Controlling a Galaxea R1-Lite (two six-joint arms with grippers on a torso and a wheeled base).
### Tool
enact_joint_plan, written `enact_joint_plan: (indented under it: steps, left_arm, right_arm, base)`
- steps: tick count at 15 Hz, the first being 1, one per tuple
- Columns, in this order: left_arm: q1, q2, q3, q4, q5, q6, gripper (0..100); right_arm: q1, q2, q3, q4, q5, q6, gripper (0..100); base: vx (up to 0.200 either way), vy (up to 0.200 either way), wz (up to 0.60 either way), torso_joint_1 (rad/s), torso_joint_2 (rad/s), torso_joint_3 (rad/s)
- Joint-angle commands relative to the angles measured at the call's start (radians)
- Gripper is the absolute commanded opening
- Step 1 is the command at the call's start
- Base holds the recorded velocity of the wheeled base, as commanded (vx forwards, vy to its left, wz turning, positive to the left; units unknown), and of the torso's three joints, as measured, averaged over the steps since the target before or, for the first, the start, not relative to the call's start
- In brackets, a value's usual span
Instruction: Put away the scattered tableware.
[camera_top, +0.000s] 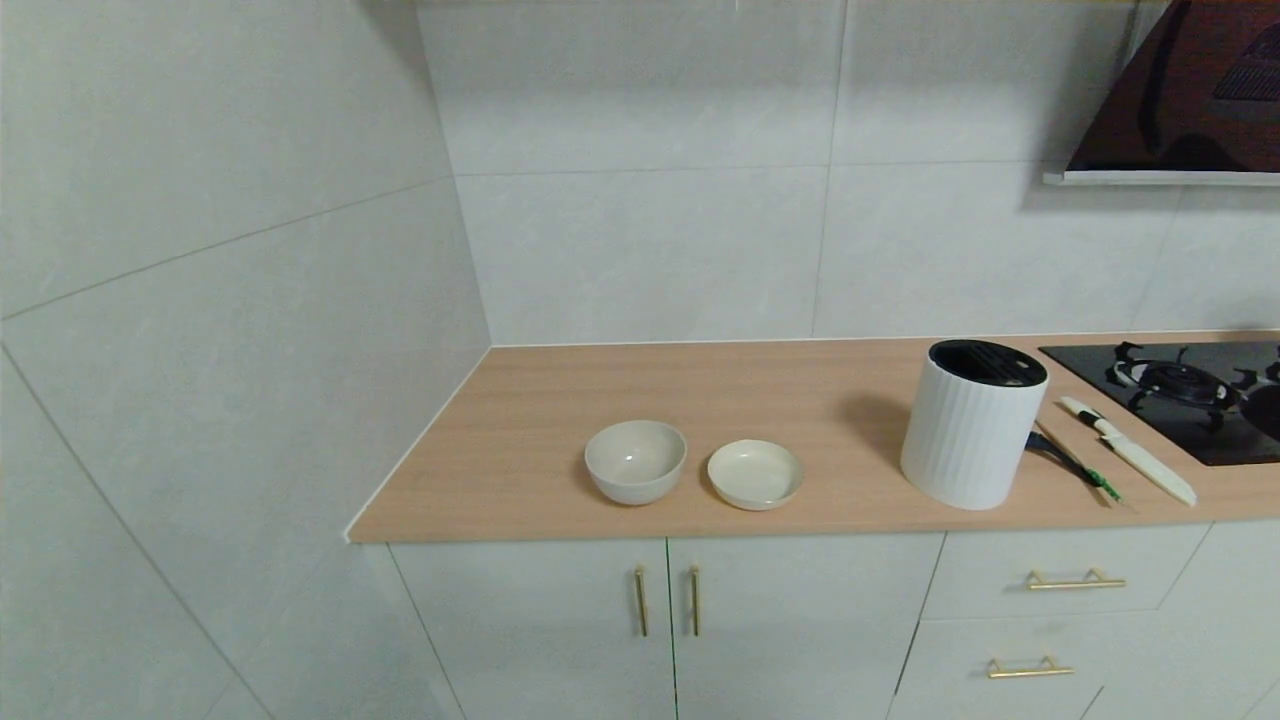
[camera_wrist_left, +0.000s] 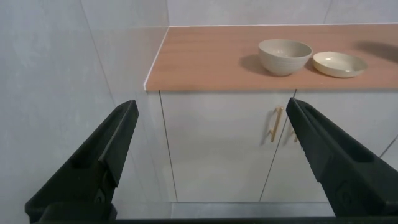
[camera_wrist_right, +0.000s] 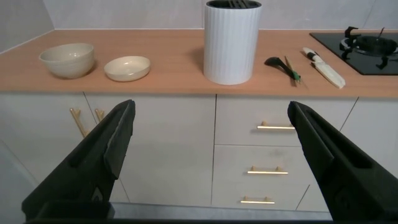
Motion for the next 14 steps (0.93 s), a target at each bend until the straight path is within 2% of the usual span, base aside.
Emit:
enact_joint_plan:
  steps: [1,5,9,14]
  left_arm:
    - [0.0,0.002,0.0,0.0,0.0,0.0,100]
    - [0.0,0.002,0.0,0.001,0.0,0.002,100]
    - [0.0,0.002,0.0,0.0,0.0,0.002,100]
    - [0.0,0.002,0.0,0.0,0.0,0.002,100]
  right_arm:
    - [0.0,0.0,0.0,0.0,0.0,0.0,100]
    - [0.0,0.0,0.0,0.0,0.0,0.0,100]
    - [0.0,0.0,0.0,0.0,0.0,0.0,100]
    - [0.0,0.0,0.0,0.0,0.0,0.0,100]
  base:
    - [0.0,0.0,0.0,0.0,0.0,0.0]
    - [0.0,0.0,0.0,-0.056,0.11,0.062]
    - [0.0,0.0,0.0,-0.171,0.38,0.199]
    - [0.0,0.0,0.0,-0.244,0.52,0.287]
